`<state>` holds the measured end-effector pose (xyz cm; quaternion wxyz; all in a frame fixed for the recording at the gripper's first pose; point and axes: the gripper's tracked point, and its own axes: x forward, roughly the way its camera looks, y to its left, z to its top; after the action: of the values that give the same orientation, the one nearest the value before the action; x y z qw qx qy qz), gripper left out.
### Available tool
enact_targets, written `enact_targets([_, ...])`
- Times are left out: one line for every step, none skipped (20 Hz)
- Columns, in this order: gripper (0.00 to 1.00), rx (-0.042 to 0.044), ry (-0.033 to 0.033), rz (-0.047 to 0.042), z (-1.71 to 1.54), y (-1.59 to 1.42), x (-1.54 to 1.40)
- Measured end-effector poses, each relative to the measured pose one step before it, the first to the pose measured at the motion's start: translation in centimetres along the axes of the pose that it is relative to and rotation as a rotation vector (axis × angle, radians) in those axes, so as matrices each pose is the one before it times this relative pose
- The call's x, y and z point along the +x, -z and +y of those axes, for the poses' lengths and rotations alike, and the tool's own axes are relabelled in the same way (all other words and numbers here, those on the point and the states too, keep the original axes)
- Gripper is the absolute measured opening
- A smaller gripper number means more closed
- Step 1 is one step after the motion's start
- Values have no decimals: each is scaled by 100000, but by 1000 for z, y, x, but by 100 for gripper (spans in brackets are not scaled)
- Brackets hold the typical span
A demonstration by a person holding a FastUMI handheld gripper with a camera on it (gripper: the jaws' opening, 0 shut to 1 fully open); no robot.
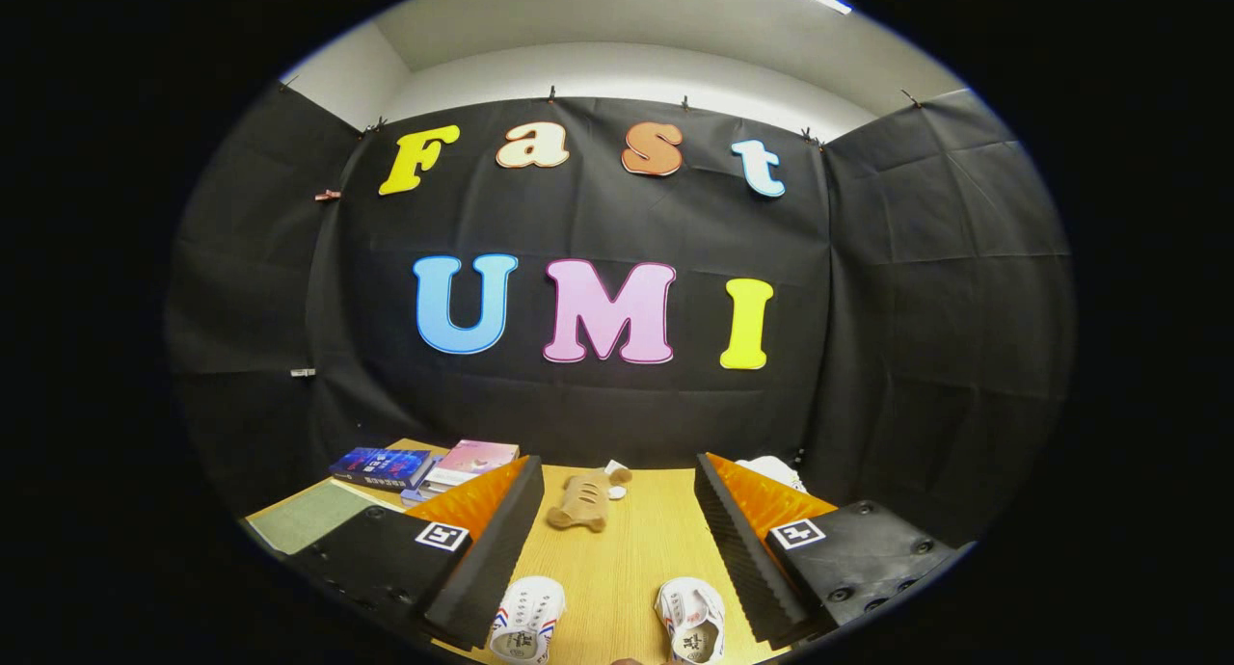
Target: Open the storage box then place both shoes into the box .Put the left shoe in first, then the right shoe, with the right side of both shoes facing outward in a uniform manner.
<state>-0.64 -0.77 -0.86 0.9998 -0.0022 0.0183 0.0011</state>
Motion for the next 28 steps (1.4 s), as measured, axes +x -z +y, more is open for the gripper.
enact_targets([97, -128, 281, 848, -114, 221, -147])
enact_targets([97, -105, 287, 961, -150, 255, -55])
enact_targets([97, 107, -27, 905, -76, 241, -33])
enact_targets([97, 293, -348, 1140, 81, 349, -60])
enact_targets([97, 859, -1925, 1859, 350, 521, 22])
enact_targets([97, 1235, -3696, 2682, 895, 728, -6])
enact_targets([98, 1254, -3341, 3187, 780, 779, 29])
enact_targets([98, 1763, -3043, 3228, 580, 828, 105])
enact_targets([98, 2493, -2546, 2540, 487, 630, -58])
enact_targets([98, 2806, -2610, 2144, 603, 750, -37])
enact_targets([98, 2597, -2454, 2128, 581, 772, 268])
enact_targets([98, 2121, -2835, 2863, 720, 1068, 123])
enact_targets([98, 1750, -3395, 3133, 780, 1202, 412])
enact_targets([98, 1820, -4064, 3486, 963, 1278, 221])
enact_targets([98, 1694, -4868, 3786, 959, 1298, 340])
enact_targets([98, 1868, -4512, 3789, 880, 1463, 434])
enact_targets([98, 2525, -4642, 4135, 791, 1372, 262])
enact_targets([98, 3023, -3683, 3474, 576, 1536, 327])
enact_targets([98, 3159, -2899, 3302, 417, 1377, 278])
enact_targets([98, 2836, -2178, 1599, 238, 1000, 436])
enact_targets([98, 3329, -3211, 2049, 408, 970, 652])
enact_targets([98, 3638, -3824, 2263, 517, 1173, 293])
enact_targets([98, 3791, -4198, 2526, 485, 1077, 512])
enact_targets([98, 3598, -4413, 3173, 580, 1009, 564])
enact_targets([98, 3406, -3976, 3344, 440, 923, 422])
enact_targets([98, 3421, -3197, 2625, 127, 812, 431])
enact_targets([98, 2851, -1088, 101, -205, 222, 385])
enact_targets([98, 2411, -554, -616, -431, -220, 441])
